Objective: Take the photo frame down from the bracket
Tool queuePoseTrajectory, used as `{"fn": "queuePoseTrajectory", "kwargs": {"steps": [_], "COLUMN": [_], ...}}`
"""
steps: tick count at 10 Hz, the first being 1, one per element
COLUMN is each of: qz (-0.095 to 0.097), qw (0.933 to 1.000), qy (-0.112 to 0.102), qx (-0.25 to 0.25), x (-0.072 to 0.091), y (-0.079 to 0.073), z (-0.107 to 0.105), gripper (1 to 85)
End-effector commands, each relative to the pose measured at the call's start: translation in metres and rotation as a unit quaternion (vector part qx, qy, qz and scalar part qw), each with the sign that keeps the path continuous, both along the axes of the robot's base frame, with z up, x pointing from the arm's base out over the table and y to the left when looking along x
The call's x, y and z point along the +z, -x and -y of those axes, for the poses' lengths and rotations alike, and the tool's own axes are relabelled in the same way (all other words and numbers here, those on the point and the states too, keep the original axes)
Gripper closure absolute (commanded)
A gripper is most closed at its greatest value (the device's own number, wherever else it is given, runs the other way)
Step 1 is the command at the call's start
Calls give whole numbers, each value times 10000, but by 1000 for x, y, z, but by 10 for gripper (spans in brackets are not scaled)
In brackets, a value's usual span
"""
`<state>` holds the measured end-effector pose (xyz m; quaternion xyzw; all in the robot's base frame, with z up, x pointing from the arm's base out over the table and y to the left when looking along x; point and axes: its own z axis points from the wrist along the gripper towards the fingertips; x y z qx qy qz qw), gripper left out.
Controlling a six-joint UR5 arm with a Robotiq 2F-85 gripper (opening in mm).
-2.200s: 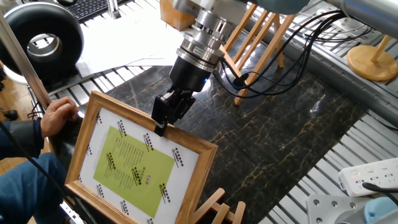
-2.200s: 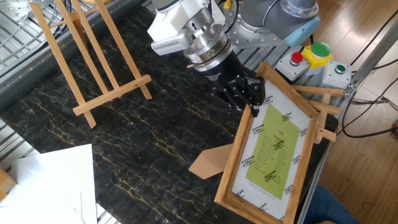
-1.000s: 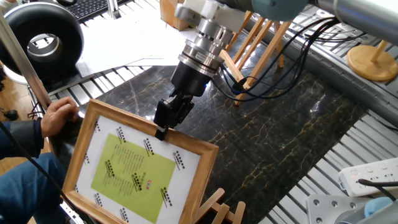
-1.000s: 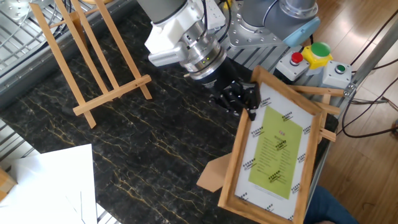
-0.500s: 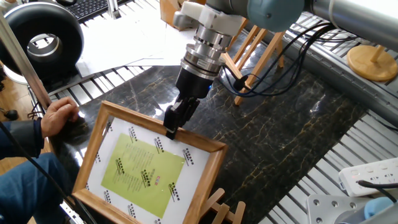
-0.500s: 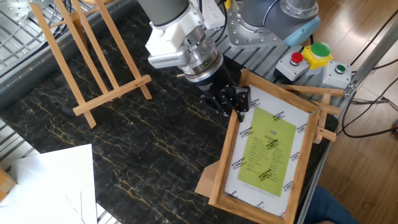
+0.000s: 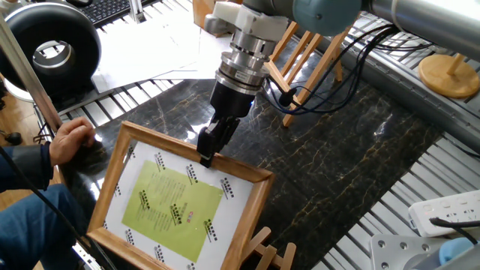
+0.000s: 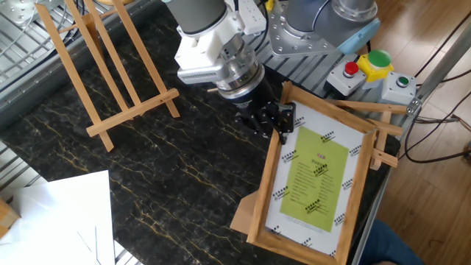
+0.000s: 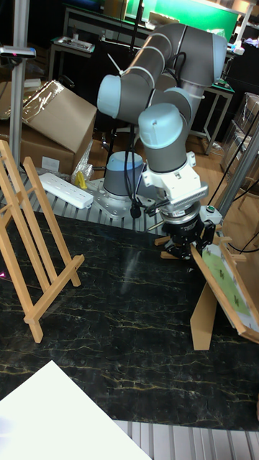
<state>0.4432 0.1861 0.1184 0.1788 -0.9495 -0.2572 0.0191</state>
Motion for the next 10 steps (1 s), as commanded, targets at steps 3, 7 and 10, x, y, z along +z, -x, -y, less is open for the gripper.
{"fn": "queuePoseTrajectory", "kwargs": {"steps": [3, 7, 10], "qz": [-393, -376, -302], "qw": [9967, 9975, 9987], "qy": [-708, -596, -397], "qx": [-54, 11, 127], "x": [35, 33, 25], "y": [14, 18, 19], "z": [-35, -28, -17], "gripper": [7, 7, 7]}}
